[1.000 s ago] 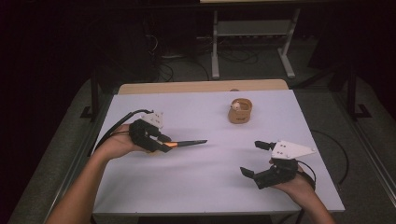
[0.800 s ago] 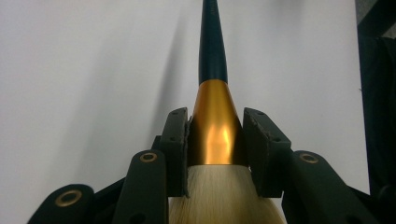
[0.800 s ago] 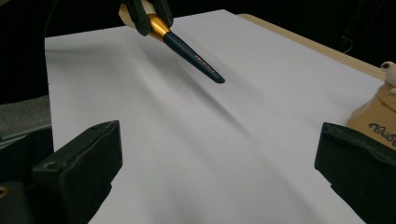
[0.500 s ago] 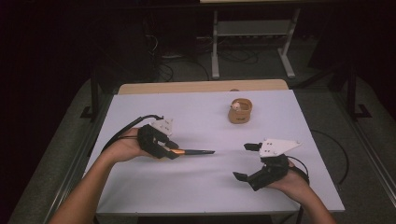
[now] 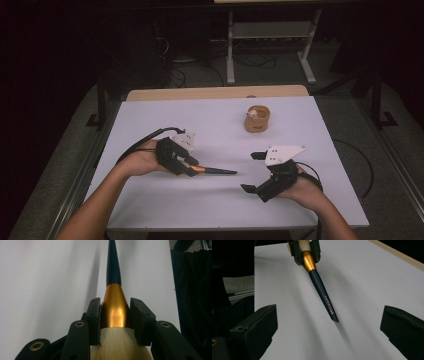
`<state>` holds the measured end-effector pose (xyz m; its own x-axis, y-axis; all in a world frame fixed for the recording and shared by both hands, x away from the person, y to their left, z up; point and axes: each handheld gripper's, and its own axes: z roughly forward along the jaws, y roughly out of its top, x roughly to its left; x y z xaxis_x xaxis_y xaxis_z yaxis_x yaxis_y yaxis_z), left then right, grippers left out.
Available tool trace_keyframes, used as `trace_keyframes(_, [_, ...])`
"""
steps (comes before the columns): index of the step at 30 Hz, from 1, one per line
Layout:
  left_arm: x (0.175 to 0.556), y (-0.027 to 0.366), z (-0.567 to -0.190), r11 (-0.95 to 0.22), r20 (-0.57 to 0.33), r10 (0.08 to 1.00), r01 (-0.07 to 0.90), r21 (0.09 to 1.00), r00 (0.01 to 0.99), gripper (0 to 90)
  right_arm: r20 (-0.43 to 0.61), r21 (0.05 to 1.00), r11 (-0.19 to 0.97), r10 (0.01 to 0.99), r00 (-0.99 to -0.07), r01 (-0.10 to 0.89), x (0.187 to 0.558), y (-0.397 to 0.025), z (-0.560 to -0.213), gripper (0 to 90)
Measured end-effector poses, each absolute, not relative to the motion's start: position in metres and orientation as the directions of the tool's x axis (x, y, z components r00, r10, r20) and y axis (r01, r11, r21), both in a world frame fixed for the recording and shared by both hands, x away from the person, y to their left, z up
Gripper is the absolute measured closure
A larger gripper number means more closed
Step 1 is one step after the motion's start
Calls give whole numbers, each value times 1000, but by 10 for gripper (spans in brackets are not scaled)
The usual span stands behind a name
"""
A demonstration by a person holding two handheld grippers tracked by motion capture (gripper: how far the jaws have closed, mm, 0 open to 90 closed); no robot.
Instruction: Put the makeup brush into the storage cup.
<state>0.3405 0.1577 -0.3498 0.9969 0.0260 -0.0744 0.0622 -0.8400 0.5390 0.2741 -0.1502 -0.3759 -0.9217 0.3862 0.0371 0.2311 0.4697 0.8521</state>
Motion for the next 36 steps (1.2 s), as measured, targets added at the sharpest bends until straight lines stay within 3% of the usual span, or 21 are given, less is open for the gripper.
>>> trace_keyframes(21, [328, 126, -348, -835, -65, -75, -27, 550, 995, 626, 28, 778, 599, 268, -963, 190, 286, -112, -381, 156])
trace_keyframes(36, [325, 119, -349, -835, -80, -103, -43, 548, 991, 626, 16, 716, 686, 167, -986, 128, 292, -87, -387, 387])
